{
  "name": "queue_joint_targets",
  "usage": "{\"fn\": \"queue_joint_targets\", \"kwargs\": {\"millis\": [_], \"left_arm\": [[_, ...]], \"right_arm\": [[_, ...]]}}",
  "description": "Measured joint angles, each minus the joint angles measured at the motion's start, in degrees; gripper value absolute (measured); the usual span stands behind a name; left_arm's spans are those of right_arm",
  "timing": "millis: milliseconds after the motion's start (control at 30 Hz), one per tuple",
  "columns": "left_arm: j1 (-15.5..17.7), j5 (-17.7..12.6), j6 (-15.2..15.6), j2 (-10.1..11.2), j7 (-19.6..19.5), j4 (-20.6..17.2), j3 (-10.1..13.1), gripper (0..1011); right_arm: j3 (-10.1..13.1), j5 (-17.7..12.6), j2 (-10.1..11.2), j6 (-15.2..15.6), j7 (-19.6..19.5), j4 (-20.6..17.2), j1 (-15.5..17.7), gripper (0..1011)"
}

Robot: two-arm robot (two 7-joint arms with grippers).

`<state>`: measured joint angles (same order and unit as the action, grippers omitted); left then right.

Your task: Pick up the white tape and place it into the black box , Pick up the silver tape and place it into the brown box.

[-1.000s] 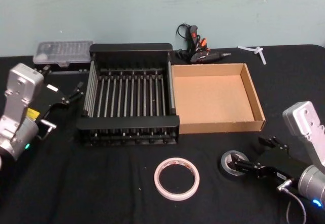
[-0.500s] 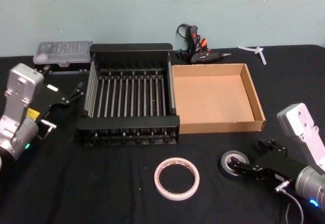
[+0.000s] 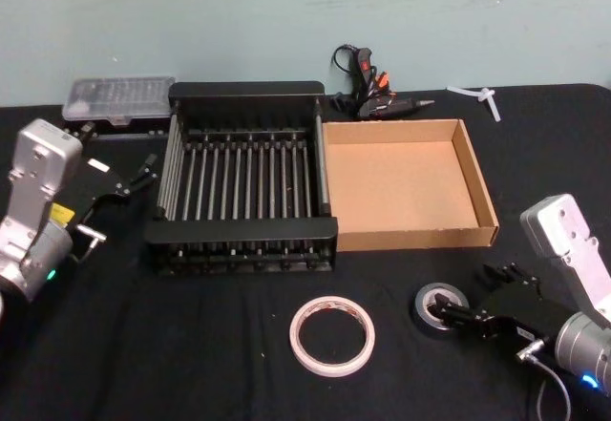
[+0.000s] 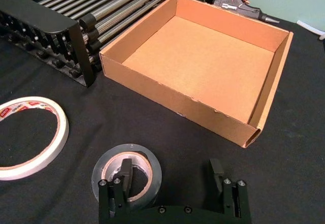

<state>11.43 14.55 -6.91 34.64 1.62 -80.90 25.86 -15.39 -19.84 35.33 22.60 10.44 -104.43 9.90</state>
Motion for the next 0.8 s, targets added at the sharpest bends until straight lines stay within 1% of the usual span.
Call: {"fn": "queue_joint_targets", "kwargs": {"millis": [33,133,200,233,267,300,467,500,567,633,667,700,767,800], "left_arm": [[0.0,0.0,0.0,0.0,0.0,0.0,0.0,1001],[0.0,0.0,0.0,0.0,0.0,0.0,0.0,1001],[0.0,0.0,0.0,0.0,0.0,0.0,0.0,1001],[0.0,0.0,0.0,0.0,0.0,0.0,0.0,1001],[0.0,0.0,0.0,0.0,0.0,0.0,0.0,1001],[0.0,0.0,0.0,0.0,0.0,0.0,0.0,1001],[0.0,0.0,0.0,0.0,0.0,0.0,0.0,1001],[0.0,0.0,0.0,0.0,0.0,0.0,0.0,1001],[0.0,0.0,0.0,0.0,0.0,0.0,0.0,1001],[0.0,0.0,0.0,0.0,0.0,0.0,0.0,1001],[0.0,0.0,0.0,0.0,0.0,0.0,0.0,1001],[0.0,0.0,0.0,0.0,0.0,0.0,0.0,1001],[0.0,0.0,0.0,0.0,0.0,0.0,0.0,1001],[0.0,0.0,0.0,0.0,0.0,0.0,0.0,1001]], "right_arm": [[0.0,-0.01,0.01,-0.02,0.0,-0.01,0.0,941],[-0.02,-0.03,0.02,-0.04,-0.01,-0.01,0.0,901],[-0.03,-0.05,0.03,-0.05,-0.02,-0.03,0.0,837],[-0.03,-0.06,0.04,-0.05,-0.02,-0.04,0.0,821],[-0.04,-0.07,0.04,-0.06,-0.03,-0.04,0.0,765],[-0.04,-0.08,0.05,-0.06,-0.04,-0.05,0.0,748],[-0.04,-0.11,0.07,-0.09,-0.06,-0.07,0.0,591],[-0.04,-0.13,0.08,-0.1,-0.07,-0.08,0.0,572],[-0.04,-0.14,0.09,-0.11,-0.08,-0.09,0.0,488],[-0.04,-0.15,0.1,-0.12,-0.09,-0.1,0.0,446],[-0.04,-0.16,0.1,-0.13,-0.09,-0.1,0.0,386],[-0.04,-0.17,0.11,-0.14,-0.1,-0.1,0.0,364],[-0.04,-0.18,0.11,-0.14,-0.1,-0.1,0.0,282],[-0.04,-0.18,0.11,-0.14,-0.1,-0.1,0.0,268]]}}
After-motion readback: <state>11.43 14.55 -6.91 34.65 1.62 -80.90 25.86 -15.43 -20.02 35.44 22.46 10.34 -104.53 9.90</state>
